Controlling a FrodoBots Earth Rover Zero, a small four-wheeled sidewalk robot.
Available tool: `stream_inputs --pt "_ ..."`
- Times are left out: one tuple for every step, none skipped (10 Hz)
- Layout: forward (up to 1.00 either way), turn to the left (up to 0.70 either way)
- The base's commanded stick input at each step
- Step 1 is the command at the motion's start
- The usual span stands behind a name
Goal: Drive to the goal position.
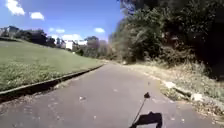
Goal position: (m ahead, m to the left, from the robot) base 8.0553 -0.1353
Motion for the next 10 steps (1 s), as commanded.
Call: stream_inputs --pt "1.00 0.00" --pt "1.00 0.00" --pt "1.00 0.00" --pt "1.00 0.00" --pt "1.00 0.00" --pt "1.00 0.00" --pt "1.00 0.00" --pt "1.00 0.00" --pt "1.00 0.00" --pt "1.00 0.00"
